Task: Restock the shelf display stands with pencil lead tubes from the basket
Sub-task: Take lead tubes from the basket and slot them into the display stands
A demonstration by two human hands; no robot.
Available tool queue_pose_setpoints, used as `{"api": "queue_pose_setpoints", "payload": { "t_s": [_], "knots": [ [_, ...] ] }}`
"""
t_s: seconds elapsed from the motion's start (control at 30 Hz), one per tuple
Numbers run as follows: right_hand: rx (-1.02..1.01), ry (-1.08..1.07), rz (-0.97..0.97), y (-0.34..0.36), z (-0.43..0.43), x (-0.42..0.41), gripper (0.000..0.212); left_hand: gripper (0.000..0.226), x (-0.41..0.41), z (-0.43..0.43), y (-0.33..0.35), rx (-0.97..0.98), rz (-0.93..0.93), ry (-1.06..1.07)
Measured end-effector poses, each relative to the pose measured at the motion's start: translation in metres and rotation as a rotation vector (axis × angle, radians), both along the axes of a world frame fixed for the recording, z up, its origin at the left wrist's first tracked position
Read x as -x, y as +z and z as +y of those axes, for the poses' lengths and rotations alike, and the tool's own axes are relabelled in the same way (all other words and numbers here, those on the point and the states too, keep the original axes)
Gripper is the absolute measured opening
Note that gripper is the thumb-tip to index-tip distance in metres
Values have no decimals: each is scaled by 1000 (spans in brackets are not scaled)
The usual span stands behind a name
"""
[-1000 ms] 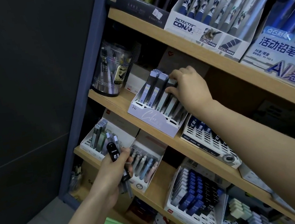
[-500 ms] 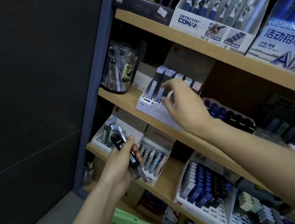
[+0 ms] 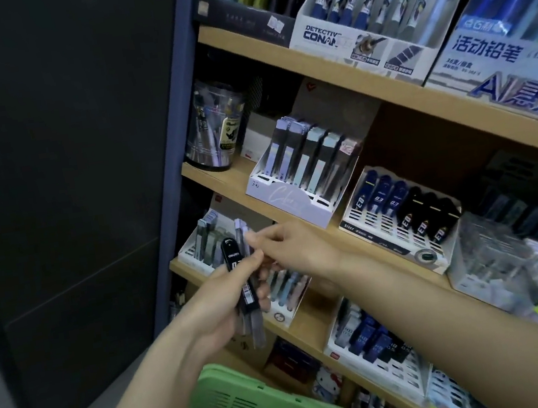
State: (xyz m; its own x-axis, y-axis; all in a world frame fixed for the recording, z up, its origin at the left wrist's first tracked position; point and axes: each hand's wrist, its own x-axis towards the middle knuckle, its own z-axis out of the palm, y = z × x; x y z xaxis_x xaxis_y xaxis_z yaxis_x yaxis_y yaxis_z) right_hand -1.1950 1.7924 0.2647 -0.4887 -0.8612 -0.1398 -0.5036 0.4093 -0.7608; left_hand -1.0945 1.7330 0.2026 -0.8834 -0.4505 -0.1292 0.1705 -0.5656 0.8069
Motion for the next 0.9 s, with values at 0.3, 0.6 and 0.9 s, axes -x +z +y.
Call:
{"api": "queue_pose_setpoints", "payload": {
  "t_s": [0.3,0.6,0.9],
  "knots": [
    [77,-172,-76,7,13,4,40,27,-12,15,0,37,-87,-28],
    [146,-32,-172,17,42,-5,16,21,-18,19,-6,277,-139,89],
    [319,-104,-247,19,84,2,45,32,-22,40,1,379,-131,5]
  ]
}}
